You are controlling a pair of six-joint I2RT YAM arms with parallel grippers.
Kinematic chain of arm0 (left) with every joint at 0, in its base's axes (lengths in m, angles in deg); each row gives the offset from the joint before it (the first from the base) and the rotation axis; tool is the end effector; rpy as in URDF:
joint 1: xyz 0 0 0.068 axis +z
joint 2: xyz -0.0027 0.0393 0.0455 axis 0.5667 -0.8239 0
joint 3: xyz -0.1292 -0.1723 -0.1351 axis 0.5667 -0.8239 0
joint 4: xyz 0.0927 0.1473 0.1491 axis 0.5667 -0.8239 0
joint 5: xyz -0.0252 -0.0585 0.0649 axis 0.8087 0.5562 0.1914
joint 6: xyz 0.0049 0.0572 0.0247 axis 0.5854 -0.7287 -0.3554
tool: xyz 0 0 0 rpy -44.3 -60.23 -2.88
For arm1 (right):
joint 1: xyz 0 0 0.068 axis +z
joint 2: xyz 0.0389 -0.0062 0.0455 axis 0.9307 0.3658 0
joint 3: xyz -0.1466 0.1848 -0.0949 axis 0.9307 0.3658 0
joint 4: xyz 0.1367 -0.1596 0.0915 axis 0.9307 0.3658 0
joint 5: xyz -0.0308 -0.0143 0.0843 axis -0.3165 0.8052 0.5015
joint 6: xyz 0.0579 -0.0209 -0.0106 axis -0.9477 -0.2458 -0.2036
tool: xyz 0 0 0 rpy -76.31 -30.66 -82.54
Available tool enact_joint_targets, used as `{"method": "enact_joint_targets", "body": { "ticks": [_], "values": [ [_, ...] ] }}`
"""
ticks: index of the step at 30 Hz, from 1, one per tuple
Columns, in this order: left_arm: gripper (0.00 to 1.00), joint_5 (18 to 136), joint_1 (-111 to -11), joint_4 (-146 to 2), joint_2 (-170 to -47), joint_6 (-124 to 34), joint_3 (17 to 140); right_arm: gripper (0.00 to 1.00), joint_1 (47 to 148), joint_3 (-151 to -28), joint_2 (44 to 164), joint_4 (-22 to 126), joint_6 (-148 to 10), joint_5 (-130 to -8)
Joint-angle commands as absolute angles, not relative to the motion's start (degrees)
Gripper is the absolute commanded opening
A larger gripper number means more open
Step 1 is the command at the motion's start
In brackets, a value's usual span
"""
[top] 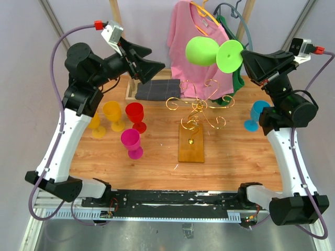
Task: Take the wine glass off the wine glass rack
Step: Place the wine glass at the center of the board.
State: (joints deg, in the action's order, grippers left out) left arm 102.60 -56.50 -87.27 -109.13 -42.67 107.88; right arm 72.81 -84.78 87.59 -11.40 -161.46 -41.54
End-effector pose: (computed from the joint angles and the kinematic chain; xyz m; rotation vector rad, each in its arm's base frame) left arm 0.2064 -0.1118 0.5208 0.6108 1.3173 -0.9120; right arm 0.1574 0.0390 0.5217 -0.1608 0.8027 1.8353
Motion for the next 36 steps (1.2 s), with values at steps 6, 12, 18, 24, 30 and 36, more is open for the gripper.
{"method": "enact_joint_targets", "body": {
  "ticks": [6, 12, 18, 24, 30, 36],
  "values": [
    [0.99, 113.6, -56.8, -69.6, -113.8, -26.6, 109.3, 0.01, 73.6, -86.1, 85.9, -16.5, -164.3, -43.3],
    [0.99, 115.3, -57.1, -57.1, -115.4, -10.9, 107.2, 0.01, 73.6, -84.7, 86.1, -21.3, -164.9, -46.6],
    [0.99, 104.3, -58.0, -60.1, -114.5, 0.0, 106.8, 0.01, 73.6, -88.5, 88.5, -21.8, -159.0, -45.6],
    [0.99, 90.4, -59.0, -69.5, -116.7, 10.1, 110.6, 0.01, 73.9, -91.7, 91.7, -24.1, -155.5, -45.9],
    [0.99, 89.2, -61.4, -68.5, -120.1, 20.3, 112.1, 0.01, 75.6, -92.9, 94.0, -26.4, -149.0, -44.6],
    [0.99, 89.4, -63.8, -68.0, -123.7, 25.1, 114.8, 0.01, 78.1, -96.2, 98.1, -30.7, -147.8, -43.0]
  ]
}}
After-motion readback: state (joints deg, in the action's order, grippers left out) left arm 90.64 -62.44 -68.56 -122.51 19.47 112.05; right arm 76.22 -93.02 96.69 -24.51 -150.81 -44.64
